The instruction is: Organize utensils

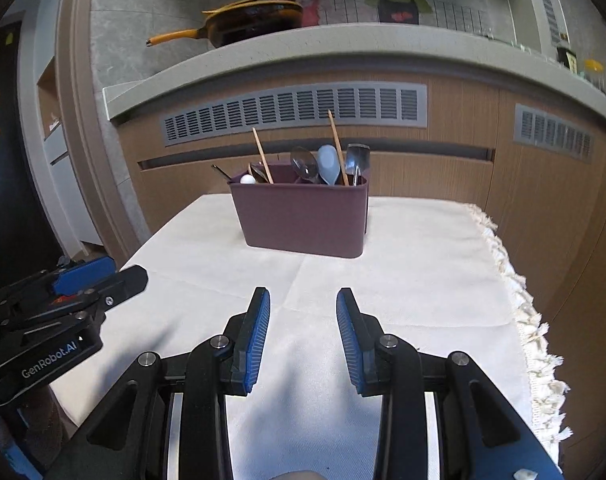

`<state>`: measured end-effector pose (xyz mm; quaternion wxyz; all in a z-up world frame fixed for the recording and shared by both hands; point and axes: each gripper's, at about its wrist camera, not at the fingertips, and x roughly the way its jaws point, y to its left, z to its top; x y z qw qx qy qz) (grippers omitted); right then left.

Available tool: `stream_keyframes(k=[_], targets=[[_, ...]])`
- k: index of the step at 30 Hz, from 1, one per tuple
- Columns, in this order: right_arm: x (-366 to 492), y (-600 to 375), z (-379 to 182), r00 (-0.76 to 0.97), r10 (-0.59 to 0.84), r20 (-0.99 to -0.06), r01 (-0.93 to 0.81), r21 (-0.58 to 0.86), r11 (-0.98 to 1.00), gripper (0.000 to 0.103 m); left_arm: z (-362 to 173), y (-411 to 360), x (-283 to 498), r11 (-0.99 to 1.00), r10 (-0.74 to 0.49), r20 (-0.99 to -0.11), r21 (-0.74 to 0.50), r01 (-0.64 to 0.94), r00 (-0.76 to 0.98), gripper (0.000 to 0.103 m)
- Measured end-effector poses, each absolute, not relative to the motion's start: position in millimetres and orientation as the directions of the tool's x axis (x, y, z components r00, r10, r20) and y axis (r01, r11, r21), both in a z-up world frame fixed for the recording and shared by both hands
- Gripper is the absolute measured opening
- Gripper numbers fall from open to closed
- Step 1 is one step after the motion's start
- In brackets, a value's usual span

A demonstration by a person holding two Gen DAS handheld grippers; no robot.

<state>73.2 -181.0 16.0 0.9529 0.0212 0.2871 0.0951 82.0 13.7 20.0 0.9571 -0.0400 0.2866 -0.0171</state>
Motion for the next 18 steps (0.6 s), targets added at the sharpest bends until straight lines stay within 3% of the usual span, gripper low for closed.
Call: stream_keyframes(k=[18], targets=[[68.5, -182.0, 20.8, 0.826, 0.185, -0.532, -0.166, 0.084, 0.983, 0.033, 23.9, 9.9, 79.1, 0.995, -0.071, -0.551, -0.102, 0.017, 0.831, 0.045]])
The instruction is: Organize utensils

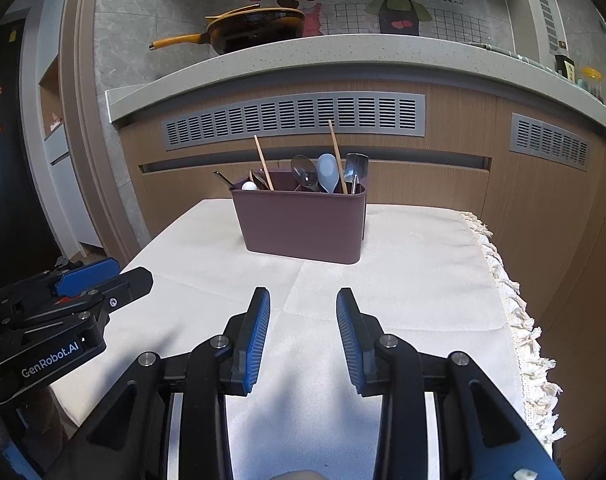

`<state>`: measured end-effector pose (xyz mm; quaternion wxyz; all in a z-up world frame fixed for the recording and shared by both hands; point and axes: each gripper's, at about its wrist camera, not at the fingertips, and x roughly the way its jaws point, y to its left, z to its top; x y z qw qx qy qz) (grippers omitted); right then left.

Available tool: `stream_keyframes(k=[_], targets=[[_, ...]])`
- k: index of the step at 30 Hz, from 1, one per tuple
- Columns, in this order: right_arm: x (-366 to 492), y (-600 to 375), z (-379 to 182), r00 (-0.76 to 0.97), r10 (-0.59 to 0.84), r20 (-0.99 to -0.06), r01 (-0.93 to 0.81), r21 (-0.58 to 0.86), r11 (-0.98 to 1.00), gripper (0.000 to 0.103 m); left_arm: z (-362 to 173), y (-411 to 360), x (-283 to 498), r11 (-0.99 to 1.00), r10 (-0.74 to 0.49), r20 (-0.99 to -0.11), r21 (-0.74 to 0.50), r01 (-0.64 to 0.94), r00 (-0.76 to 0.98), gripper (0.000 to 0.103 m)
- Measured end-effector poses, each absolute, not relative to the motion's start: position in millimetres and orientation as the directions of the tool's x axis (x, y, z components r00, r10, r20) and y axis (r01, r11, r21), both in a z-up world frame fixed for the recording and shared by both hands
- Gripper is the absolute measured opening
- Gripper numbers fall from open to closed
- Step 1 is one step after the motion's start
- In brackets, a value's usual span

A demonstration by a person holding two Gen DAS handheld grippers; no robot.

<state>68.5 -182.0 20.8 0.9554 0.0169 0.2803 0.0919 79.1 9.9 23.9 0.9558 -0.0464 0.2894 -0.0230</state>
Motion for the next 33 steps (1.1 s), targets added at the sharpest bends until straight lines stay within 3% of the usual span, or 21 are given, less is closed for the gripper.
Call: stream_keyframes(k=[33], targets=[[71.2, -185.8, 19.6, 0.826, 0.168, -0.538, -0.146, 0.084, 0.986, 0.033, 19.9, 3.0, 79.0, 0.995, -0.082, -0.563, -0.099, 0.031, 0.822, 0.045]])
